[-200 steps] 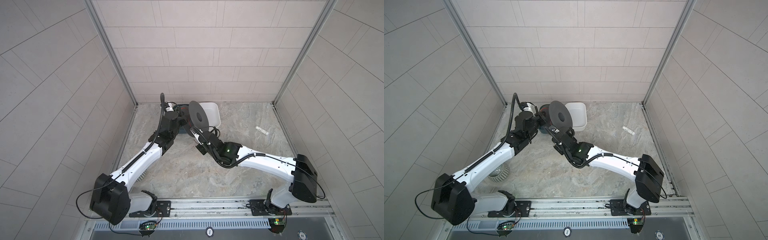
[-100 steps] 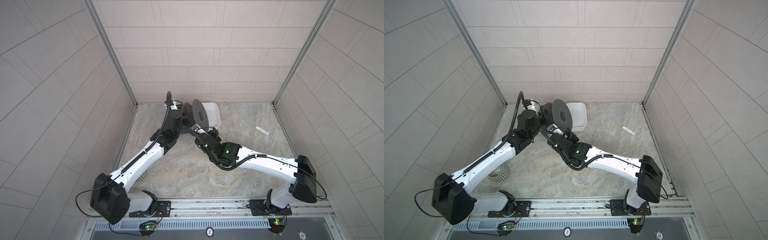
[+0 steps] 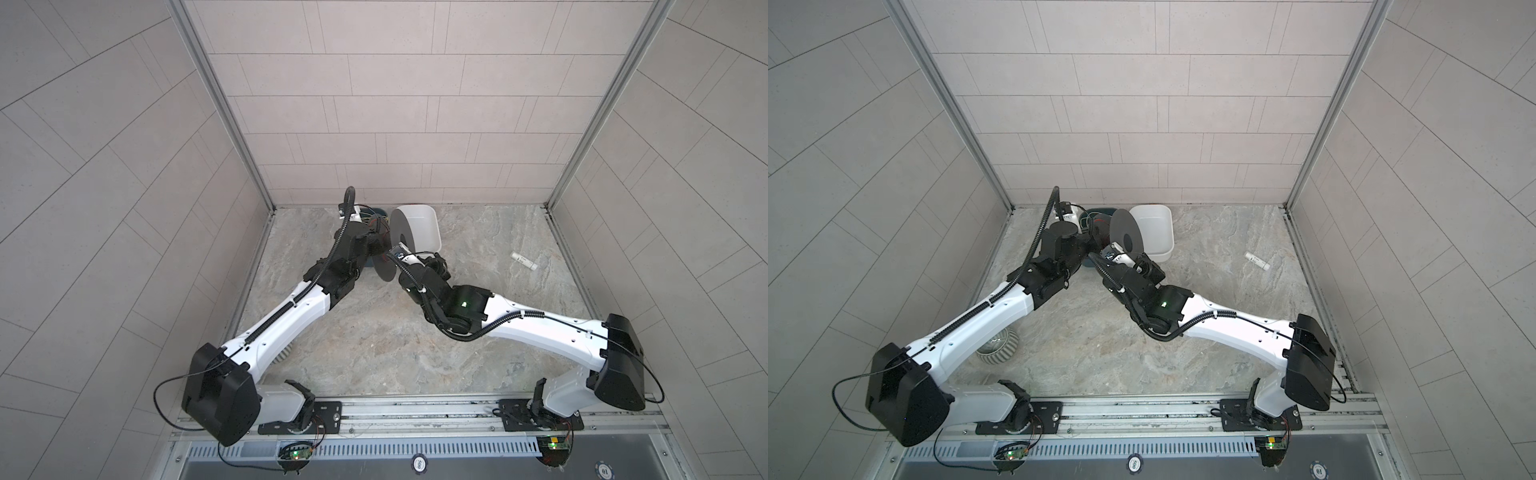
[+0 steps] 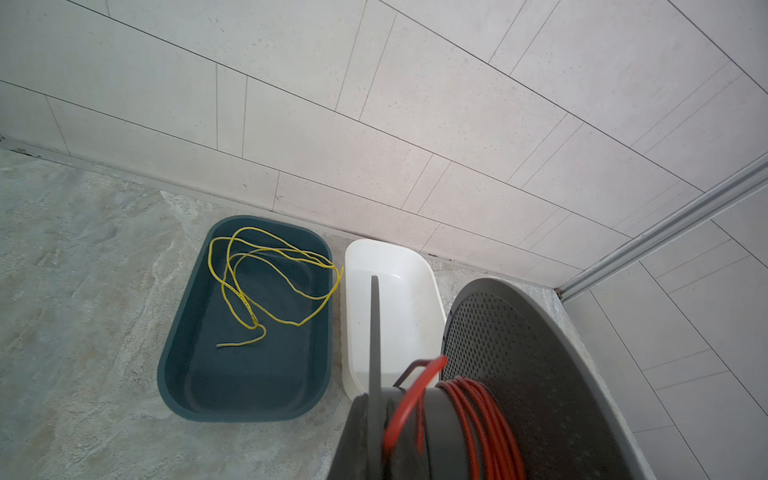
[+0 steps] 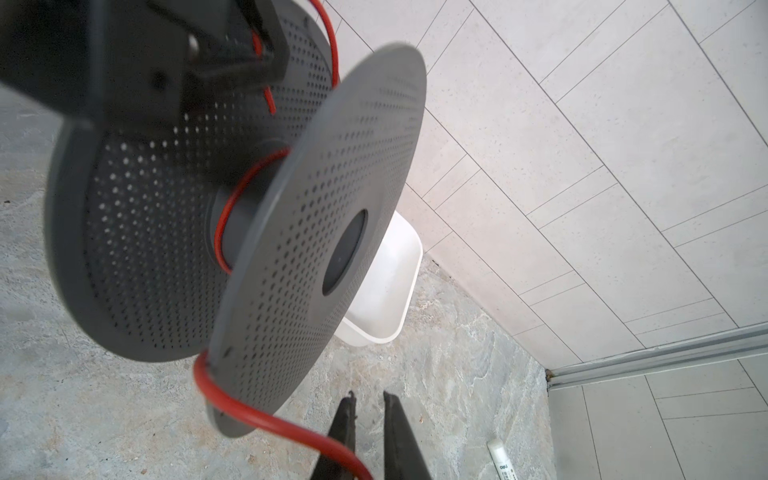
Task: Wrap the cables
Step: 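Carry the red cable up over the spool hub with the right gripper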
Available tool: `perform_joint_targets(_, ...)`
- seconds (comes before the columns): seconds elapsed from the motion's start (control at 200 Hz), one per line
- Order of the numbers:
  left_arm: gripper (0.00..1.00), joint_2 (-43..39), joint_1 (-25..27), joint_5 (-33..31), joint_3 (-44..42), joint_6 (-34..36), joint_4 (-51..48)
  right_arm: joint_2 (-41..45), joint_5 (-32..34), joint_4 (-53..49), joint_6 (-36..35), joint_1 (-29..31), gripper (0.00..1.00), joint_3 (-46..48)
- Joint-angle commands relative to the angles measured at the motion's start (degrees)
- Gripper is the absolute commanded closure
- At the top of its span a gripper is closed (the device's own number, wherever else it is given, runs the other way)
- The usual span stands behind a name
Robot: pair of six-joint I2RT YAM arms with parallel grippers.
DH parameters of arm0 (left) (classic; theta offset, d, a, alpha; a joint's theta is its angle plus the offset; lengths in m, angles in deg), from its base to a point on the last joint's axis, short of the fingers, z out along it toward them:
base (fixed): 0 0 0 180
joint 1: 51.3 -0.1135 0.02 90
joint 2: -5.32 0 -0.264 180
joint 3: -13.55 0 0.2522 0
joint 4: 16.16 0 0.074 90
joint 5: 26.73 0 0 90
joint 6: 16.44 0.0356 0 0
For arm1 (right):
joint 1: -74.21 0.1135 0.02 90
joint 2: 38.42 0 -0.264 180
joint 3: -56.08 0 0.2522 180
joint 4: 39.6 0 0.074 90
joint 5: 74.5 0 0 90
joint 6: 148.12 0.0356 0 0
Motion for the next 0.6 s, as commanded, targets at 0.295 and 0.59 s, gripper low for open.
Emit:
perform_joint_targets(0.295,1.0,1.8,1.2,9.8,5.6,6.7,2.0,2.3,-3.6,4.3,-2.9,-2.8,0.83,-3.6)
perform_joint_targets(0.59,1.0,3.0,1.2,18.7,6.4,13.4,1.8,3.0,-10.2,0.9,-0.8,-8.5,0.83,-6.2)
